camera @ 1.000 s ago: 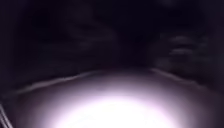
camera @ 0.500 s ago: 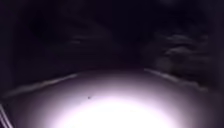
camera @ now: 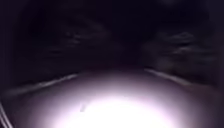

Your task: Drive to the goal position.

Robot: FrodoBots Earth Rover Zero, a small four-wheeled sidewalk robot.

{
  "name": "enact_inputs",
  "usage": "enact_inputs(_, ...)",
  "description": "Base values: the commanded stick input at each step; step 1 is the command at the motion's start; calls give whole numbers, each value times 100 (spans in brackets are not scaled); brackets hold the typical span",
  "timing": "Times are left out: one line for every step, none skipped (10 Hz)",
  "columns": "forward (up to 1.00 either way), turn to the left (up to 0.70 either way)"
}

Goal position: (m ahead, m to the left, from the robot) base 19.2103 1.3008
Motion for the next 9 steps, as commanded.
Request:
enact_inputs(100,-8)
enact_inputs(100,0)
enact_inputs(100,0)
enact_inputs(100,0)
enact_inputs(100,0)
enact_inputs(100,0)
enact_inputs(100,0)
enact_inputs(100,0)
enact_inputs(100,0)
